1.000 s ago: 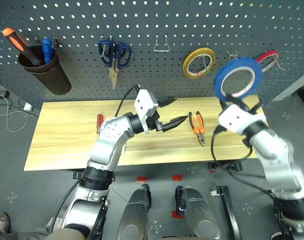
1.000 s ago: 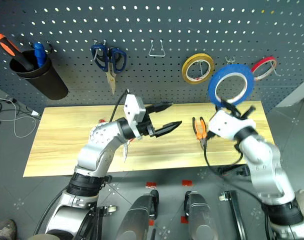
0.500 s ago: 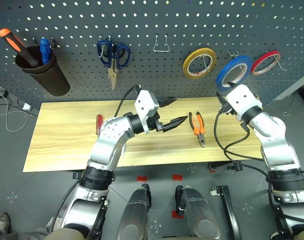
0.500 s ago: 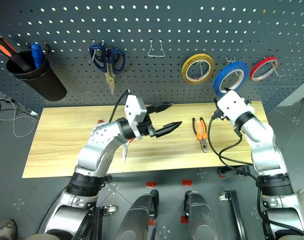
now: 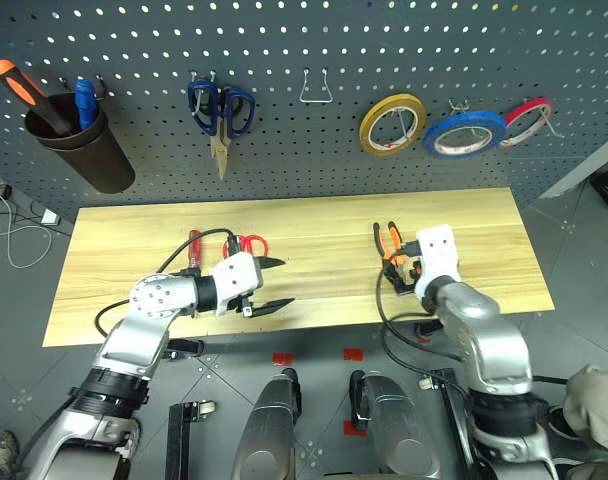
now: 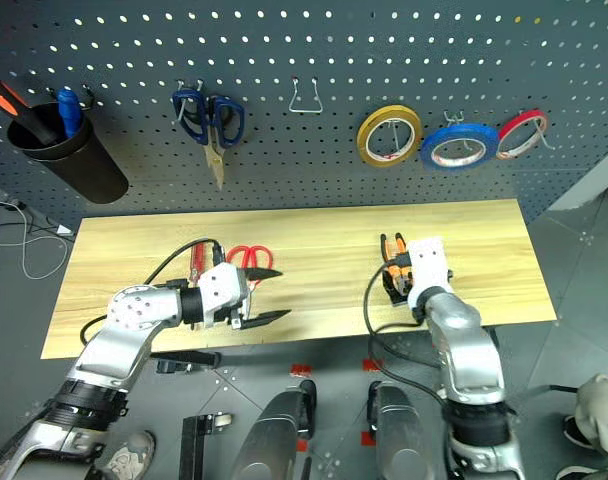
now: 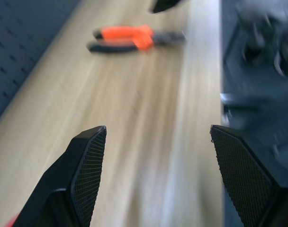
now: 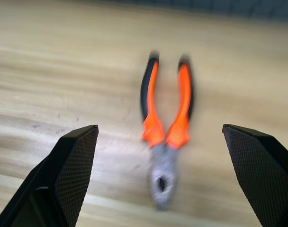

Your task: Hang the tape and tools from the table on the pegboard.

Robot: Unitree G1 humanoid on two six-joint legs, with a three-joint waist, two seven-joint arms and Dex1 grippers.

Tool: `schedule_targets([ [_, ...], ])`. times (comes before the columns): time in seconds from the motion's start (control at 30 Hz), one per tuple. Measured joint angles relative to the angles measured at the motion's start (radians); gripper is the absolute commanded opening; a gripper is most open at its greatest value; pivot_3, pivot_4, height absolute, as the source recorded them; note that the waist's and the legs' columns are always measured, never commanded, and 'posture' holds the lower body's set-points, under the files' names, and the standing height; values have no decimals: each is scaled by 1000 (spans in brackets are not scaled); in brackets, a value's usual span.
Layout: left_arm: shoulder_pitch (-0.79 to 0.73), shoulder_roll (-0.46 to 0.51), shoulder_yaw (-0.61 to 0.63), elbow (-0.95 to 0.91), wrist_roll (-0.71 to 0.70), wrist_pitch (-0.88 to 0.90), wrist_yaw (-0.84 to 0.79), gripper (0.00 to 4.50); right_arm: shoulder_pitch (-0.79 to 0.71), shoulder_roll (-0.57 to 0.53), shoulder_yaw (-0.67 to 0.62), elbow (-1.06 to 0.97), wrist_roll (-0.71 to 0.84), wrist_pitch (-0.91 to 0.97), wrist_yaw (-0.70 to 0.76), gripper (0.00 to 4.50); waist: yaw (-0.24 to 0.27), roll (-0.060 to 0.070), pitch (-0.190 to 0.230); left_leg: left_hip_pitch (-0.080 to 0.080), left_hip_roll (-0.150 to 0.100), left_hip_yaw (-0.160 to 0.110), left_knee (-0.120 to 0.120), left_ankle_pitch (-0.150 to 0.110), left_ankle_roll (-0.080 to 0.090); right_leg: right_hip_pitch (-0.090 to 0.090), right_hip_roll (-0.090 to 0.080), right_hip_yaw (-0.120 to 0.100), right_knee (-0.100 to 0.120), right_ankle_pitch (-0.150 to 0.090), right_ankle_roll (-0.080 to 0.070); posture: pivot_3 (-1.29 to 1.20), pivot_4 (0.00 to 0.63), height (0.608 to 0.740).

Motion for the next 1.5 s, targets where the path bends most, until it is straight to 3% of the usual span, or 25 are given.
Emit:
schedule_targets([
  [0.17,12,2,-3,-2,1,-11,-9,3705,-133,41,-51,183,7,40,-69,4479,7,0,0,-1,-1,1,0,0,0,0,0,0,-1,0,0,-24,383,740],
  [0.6,12,-2,-6,-25,1,9,2,3705,-345,-18,-63,721,24,-217,-68,4479,-2,0,0,-1,0,5,-1,0,1,-2,1,2,1,0,0,-9,377,740],
  [0.7,6,-9,-12,-25,1,9,5,3705,-397,-37,-46,815,24,-264,-53,3870,-2,0,0,-1,0,6,0,0,1,-3,1,3,4,-1,1,-12,374,740],
  [0.8,6,-17,-13,-25,1,9,9,3705,-430,-55,-28,880,24,-306,-37,2929,-2,0,0,-1,0,6,0,0,1,-4,0,3,7,-1,1,-19,367,740],
  [0.9,7,-37,-8,-23,-8,8,25,3705,-431,-75,-19,895,24,-331,-22,2893,-1,0,0,-1,0,7,1,0,1,-6,0,4,10,-1,1,-20,366,740],
  [1.0,28,-49,18,-25,-35,25,34,3705,-370,-98,18,789,23,-331,5,2893,-1,0,0,-2,0,9,1,0,1,-8,0,6,12,-1,1,-20,364,740],
  [1.17,102,-45,97,-50,-89,77,80,3705,-161,-103,99,337,12,-243,22,2893,-9,0,0,-3,2,10,0,0,1,-10,1,8,12,-3,2,-21,356,740],
  [1.3,199,-54,217,-161,-175,180,167,3705,-53,-25,200,-33,-3,-202,-13,2893,-22,0,0,-3,3,10,0,-1,1,-11,2,9,13,-3,2,-4,349,740],
  [1.4,256,-61,280,-248,-229,273,229,3705,-78,44,309,-160,-27,-257,-41,2893,-22,0,0,-2,4,9,0,0,0,-12,2,8,14,-3,3,10,342,740],
  [1.5,285,-70,311,-331,-287,360,277,3705,-194,79,333,-128,-57,-382,-79,2893,-7,0,0,-2,3,9,1,1,-2,-11,2,8,13,-4,4,37,335,740],
])
